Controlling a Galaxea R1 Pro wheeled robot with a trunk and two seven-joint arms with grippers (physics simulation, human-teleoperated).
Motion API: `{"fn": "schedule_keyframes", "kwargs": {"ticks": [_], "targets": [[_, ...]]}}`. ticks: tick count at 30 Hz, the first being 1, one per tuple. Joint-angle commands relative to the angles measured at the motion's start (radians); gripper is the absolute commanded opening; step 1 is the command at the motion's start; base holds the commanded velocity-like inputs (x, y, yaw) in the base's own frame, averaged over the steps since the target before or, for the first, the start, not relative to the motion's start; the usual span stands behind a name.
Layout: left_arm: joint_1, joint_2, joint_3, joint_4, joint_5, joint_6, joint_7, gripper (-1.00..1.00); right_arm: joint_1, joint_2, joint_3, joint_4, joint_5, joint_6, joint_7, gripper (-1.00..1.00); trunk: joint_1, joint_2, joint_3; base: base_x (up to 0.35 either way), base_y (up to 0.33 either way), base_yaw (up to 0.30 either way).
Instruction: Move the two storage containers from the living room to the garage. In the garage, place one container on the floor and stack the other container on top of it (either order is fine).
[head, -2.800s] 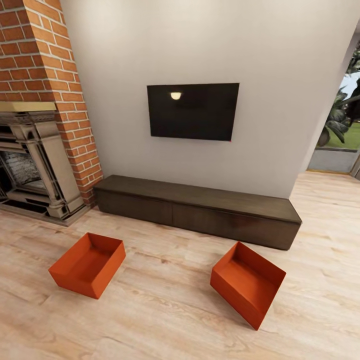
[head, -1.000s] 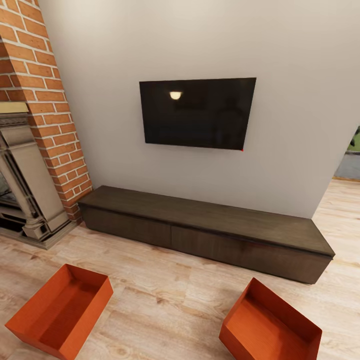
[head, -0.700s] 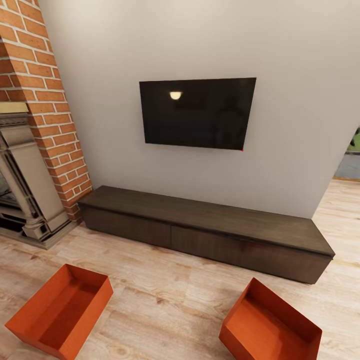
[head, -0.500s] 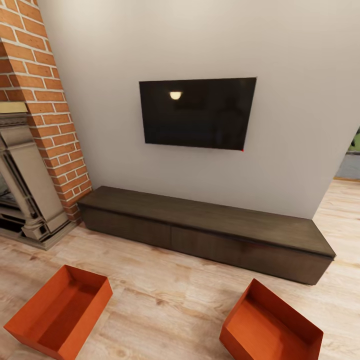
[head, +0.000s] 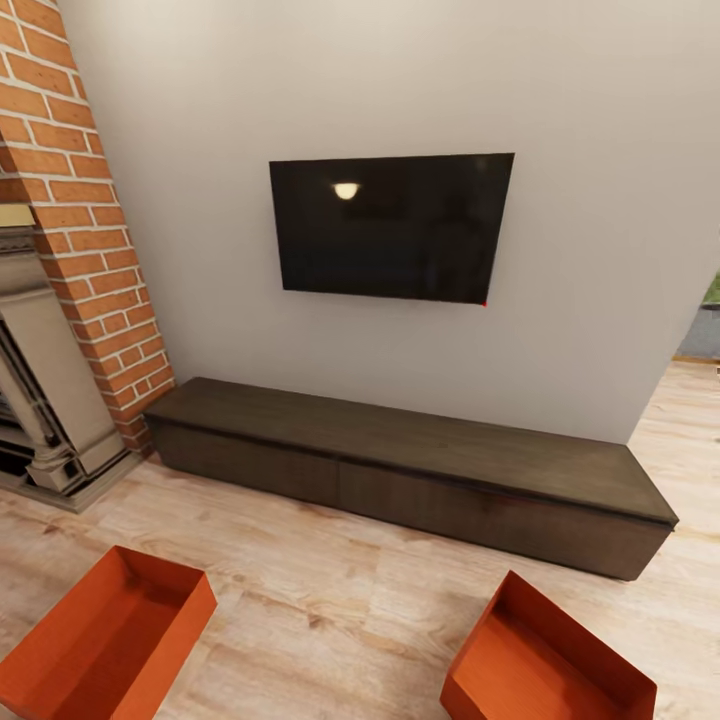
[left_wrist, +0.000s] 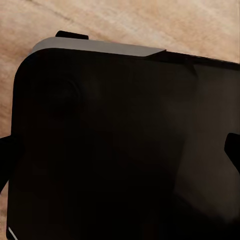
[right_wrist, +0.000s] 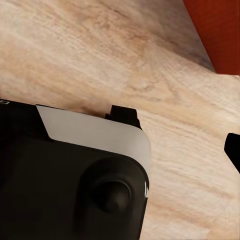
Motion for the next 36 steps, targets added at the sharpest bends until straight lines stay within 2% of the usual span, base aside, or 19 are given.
{"fn": "schedule_keyframes", "kwargs": {"ticks": [1, 36], "targets": [[0.000, 0.000, 0.001, 0.000, 0.007, -0.003, -0.002, 1.00, -0.001, 0.001, 0.008, 0.003, -0.009, -0.005, -0.001, 1.00, 0.000, 0.000, 0.000, 0.006, 0.000, -0.212], [0.000, 0.000, 0.003, 0.000, 0.009, -0.003, -0.002, 1.00, -0.001, 0.000, 0.003, 0.003, -0.010, -0.003, -0.001, 1.00, 0.000, 0.000, 0.025, 0.000, 0.000, -0.257]]}}
